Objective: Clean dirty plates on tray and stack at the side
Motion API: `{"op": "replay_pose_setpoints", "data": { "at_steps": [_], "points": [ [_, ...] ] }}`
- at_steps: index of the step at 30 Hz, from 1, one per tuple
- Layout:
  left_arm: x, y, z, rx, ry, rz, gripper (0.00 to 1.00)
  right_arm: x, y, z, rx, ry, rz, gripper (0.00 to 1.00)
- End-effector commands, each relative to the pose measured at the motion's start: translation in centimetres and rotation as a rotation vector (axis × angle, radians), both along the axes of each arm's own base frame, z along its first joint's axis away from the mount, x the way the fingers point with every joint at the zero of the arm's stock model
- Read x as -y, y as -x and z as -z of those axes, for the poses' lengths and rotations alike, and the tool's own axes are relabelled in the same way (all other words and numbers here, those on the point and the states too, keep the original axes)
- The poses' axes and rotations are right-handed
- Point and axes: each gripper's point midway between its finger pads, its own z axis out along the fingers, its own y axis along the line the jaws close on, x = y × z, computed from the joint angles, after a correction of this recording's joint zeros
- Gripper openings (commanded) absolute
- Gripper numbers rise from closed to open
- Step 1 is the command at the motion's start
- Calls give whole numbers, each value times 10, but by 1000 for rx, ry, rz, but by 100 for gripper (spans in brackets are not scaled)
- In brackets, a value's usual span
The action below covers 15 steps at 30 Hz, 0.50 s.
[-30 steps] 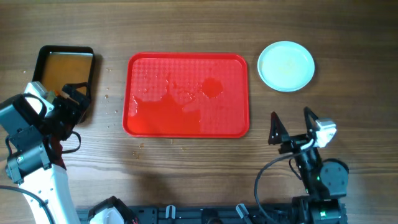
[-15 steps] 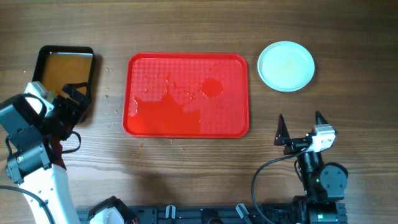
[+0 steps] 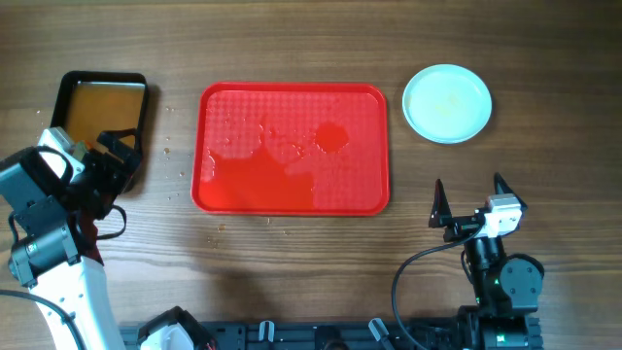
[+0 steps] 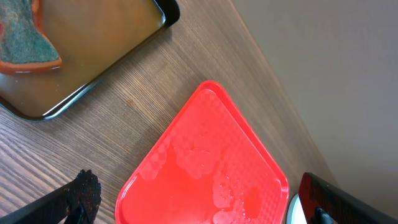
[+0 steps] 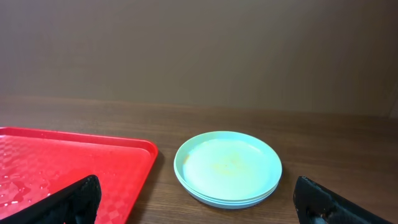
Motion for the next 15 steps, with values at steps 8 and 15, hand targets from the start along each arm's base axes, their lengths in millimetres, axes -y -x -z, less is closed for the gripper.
{"op": "replay_pose_setpoints", "data": {
  "at_steps": [8,15],
  "points": [
    [81,39,79,-63,-268,512,100,3,1,-3,16,14,16,100],
    [111,43,93,294,-373,585,100,3,1,-3,16,14,16,100]
  ]
}}
